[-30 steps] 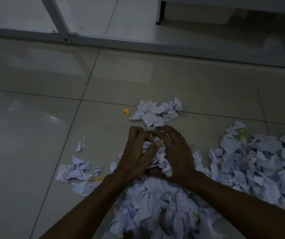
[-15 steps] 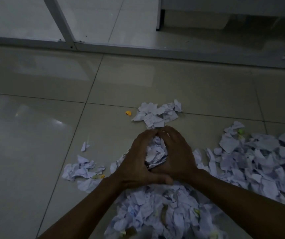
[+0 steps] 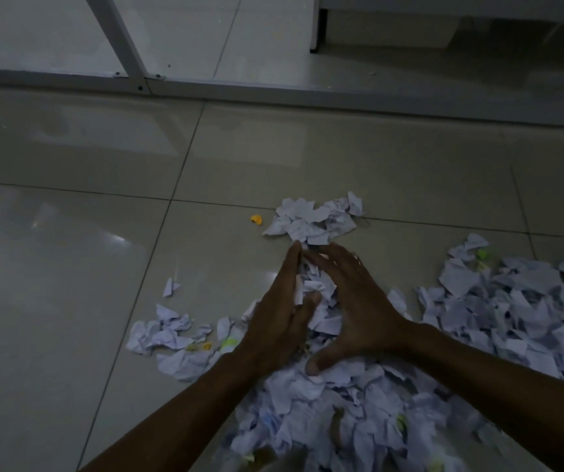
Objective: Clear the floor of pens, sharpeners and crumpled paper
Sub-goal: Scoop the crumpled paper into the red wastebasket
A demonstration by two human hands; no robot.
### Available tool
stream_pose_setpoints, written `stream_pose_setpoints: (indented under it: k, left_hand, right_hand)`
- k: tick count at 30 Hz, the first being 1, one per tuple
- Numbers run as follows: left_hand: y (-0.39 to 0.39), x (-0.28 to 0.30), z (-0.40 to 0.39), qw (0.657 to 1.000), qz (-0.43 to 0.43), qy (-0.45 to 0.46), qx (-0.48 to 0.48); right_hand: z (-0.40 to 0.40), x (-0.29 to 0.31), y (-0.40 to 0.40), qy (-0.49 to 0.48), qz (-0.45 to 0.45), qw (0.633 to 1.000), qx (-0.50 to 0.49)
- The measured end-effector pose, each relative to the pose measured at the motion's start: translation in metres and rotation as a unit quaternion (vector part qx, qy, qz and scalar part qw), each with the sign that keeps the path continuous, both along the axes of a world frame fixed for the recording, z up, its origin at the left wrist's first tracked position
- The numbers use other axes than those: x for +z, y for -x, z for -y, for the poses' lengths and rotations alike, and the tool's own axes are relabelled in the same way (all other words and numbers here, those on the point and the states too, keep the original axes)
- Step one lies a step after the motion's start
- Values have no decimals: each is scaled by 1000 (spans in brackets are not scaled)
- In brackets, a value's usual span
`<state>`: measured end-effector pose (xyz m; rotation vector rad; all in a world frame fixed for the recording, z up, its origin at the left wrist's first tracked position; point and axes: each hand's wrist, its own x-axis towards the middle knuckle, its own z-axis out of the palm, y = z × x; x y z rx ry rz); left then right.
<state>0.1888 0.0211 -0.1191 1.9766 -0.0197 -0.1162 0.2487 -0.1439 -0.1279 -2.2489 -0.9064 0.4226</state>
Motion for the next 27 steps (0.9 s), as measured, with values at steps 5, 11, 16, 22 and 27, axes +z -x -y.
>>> stream_pose_setpoints:
  k: [5,11,16,22,27]
  left_hand:
    - [10,0,20,996,-48,76,-7]
    - [-6,4,32,971,-124,151,136]
    - [-4,-7,28,979,-114,131,104]
    - [-26,10,28,982,-100,-3,159]
    - [6,48,-5,990,-16,72,119]
  right_hand:
    - [-19,-18,12,1,106,990,-95]
    - [-19,-18,11,-23,125,988,-87]
    - [-21,-17,14,-83,164,980,-73]
    - [-27,-14,22,-65,209,972,-79]
    - [-33,-16,29,1,224,972,-65]
